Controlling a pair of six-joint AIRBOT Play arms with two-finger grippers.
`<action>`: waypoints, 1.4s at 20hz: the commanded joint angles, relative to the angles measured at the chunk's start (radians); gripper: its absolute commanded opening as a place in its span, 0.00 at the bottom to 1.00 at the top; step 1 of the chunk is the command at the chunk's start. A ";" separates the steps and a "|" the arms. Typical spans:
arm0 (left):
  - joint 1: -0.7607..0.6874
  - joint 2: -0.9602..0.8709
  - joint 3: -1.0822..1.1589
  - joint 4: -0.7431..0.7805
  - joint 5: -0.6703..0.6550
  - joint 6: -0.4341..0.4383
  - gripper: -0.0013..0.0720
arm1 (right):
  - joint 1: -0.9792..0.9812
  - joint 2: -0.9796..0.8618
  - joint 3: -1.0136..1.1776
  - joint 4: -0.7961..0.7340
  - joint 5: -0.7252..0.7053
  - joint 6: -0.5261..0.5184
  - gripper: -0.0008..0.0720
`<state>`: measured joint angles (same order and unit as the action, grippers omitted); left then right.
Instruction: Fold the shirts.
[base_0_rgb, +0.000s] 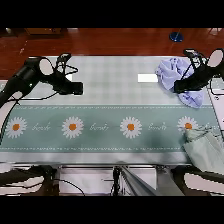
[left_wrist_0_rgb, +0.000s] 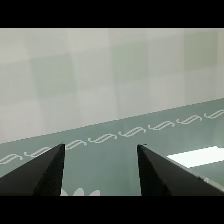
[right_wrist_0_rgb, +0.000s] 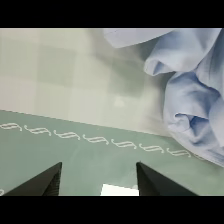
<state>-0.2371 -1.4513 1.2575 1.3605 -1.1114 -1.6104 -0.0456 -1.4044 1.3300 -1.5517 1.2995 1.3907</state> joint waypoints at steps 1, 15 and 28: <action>0.000 0.000 0.000 0.000 0.000 0.000 0.76 | 0.001 0.000 0.001 0.001 -0.005 0.000 0.77; 0.009 -0.011 0.008 0.013 0.062 0.029 1.00 | 0.002 0.000 0.006 -0.010 -0.238 -0.013 0.77; 0.130 -0.010 0.165 0.122 -0.066 0.109 1.00 | -0.246 -0.267 0.100 0.054 -0.469 0.042 0.84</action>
<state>-0.1146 -1.4609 1.4158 1.4776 -1.1252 -1.5341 -0.2516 -1.5906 1.4250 -1.5936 0.8230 1.4895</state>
